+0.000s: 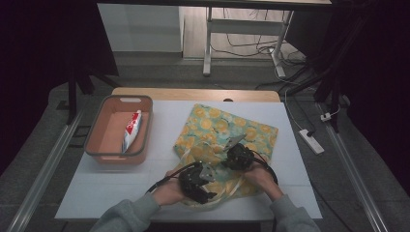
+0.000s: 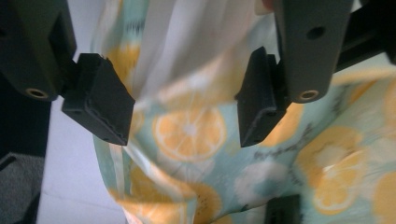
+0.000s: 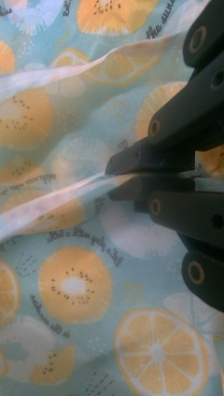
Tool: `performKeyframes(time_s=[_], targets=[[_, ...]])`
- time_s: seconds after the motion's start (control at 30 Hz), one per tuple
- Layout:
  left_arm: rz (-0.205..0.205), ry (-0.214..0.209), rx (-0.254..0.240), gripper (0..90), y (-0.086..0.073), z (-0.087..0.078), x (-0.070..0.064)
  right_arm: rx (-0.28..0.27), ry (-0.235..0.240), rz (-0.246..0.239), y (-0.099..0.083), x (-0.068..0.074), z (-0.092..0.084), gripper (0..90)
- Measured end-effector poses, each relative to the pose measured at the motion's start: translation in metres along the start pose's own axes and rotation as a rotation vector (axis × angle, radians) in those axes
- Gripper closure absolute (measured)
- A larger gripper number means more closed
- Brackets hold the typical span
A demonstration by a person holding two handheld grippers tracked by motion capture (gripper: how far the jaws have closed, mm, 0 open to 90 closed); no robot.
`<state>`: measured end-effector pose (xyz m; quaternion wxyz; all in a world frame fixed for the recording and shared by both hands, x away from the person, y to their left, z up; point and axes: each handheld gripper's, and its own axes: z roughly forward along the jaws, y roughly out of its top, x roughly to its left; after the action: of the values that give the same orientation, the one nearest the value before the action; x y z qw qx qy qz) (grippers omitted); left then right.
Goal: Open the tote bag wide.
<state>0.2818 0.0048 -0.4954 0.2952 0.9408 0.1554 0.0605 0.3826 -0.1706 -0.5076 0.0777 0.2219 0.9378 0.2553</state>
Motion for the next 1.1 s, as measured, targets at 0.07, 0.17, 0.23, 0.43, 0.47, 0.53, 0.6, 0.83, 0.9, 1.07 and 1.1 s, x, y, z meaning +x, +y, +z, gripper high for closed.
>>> performKeyframes(time_s=[0.07, 0.17, 0.23, 0.43, 0.47, 0.53, 0.6, 0.83, 0.9, 1.07, 1.1], targets=[[-0.009, -0.001, -0.002, 38.6, 0.007, 0.008, -0.002, -0.008, -0.006, 0.006, 0.0, -0.001, -0.001, 87.8], [-0.018, -0.007, 0.002, 42.5, 0.016, 0.018, -0.003, -0.025, -0.006, 0.017, 0.0, -0.002, -0.005, 88.1], [-0.025, -0.01, 0.008, 51.5, 0.02, 0.025, -0.002, -0.046, -0.008, 0.018, 0.0, -0.003, -0.008, 88.2], [-0.038, -0.098, 0.019, 86.4, 0.02, 0.039, -0.003, -0.082, -0.024, 0.041, 0.001, -0.007, -0.015, 88.4], [-0.023, -0.099, 0.022, 88.7, 0.019, 0.038, -0.005, -0.094, -0.03, 0.045, 0.0, -0.009, -0.018, 88.5], [-0.007, -0.133, 0.01, 88.8, 0.017, 0.033, -0.009, -0.132, -0.055, 0.067, 0.0, -0.014, -0.03, 88.6], [0.022, -0.147, -0.004, 88.8, 0.013, 0.024, -0.016, -0.147, -0.065, 0.079, 0.0, -0.016, -0.034, 88.7], [0.065, -0.196, -0.059, 88.8, -0.011, -0.017, -0.036, -0.226, -0.099, 0.159, 0.002, -0.032, -0.054, 88.7], [0.068, -0.202, -0.064, 88.8, -0.018, -0.025, -0.038, -0.234, -0.115, 0.178, 0.003, -0.035, -0.056, 88.7], [0.042, -0.056, -0.116, 88.1, -0.027, -0.038, -0.035, -0.275, -0.101, 0.191, 0.006, -0.037, -0.062, 88.7], [0.033, -0.005, -0.139, 75.5, -0.026, -0.038, -0.033, -0.27, -0.099, 0.187, 0.008, -0.035, -0.06, 88.7]])
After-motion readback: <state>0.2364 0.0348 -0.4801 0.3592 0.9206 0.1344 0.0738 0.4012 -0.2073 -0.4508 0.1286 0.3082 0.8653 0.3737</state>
